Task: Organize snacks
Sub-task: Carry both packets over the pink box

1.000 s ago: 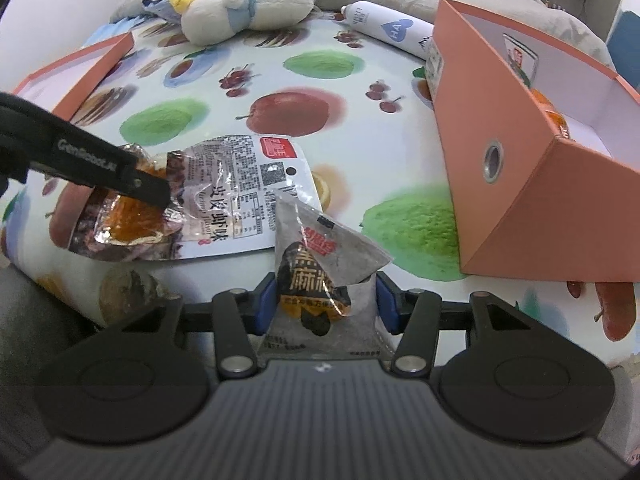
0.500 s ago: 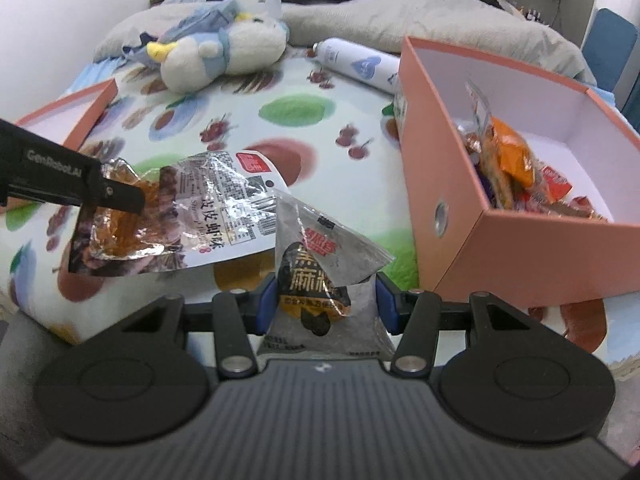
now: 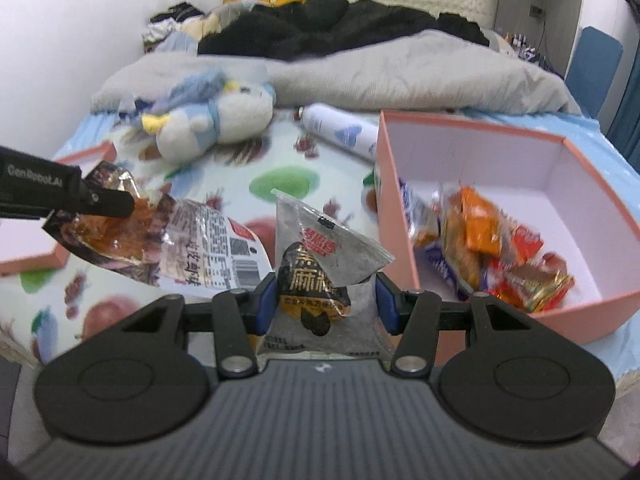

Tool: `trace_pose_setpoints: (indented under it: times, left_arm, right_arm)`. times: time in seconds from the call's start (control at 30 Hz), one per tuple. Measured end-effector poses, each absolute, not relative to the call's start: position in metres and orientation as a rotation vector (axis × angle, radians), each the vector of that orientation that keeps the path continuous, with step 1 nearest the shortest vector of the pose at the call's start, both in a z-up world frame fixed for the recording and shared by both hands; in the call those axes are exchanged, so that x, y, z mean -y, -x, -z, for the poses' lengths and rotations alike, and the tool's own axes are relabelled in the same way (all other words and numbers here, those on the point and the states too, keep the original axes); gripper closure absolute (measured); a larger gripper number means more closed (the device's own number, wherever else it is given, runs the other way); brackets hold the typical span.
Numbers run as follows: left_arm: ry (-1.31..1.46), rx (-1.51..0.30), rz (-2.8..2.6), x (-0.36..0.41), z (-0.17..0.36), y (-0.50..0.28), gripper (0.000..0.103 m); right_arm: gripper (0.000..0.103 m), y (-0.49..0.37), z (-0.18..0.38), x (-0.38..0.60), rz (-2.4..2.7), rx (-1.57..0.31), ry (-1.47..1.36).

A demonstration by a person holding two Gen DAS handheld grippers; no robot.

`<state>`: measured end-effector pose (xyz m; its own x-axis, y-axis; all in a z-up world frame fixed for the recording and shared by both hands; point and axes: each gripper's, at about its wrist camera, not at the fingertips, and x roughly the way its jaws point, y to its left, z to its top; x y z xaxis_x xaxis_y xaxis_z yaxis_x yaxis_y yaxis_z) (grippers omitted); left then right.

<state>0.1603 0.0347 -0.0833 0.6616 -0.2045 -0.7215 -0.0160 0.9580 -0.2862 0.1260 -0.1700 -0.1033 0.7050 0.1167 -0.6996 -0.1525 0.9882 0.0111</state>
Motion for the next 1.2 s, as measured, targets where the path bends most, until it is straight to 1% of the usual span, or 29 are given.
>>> trace_pose_setpoints:
  times: [0.27,0.73,0.93,1.2]
  left_arm:
    - [0.29,-0.789,0.165,-0.017,0.05,-0.16,0.083]
    - [0.269,-0.676,0.287,0.04,-0.006,-0.176,0.083]
    - [0.264,-0.684,0.336,0.073,-0.005,-0.194,0.083]
    - [0.224,-0.738,0.374,0.125,0.014,-0.234,0.083]
  right_arm:
    - [0.05,-0.128,0.074,0.187,-0.138,-0.723,0.026]
    - [0.05,-0.131,0.025,0.237,-0.081,-0.619,-0.03]
    - [0.05,-0.139,0.02,0.263,-0.053,-0.603,-0.068]
    - [0.05,-0.164,0.035,0.298,-0.009,-0.631,-0.096]
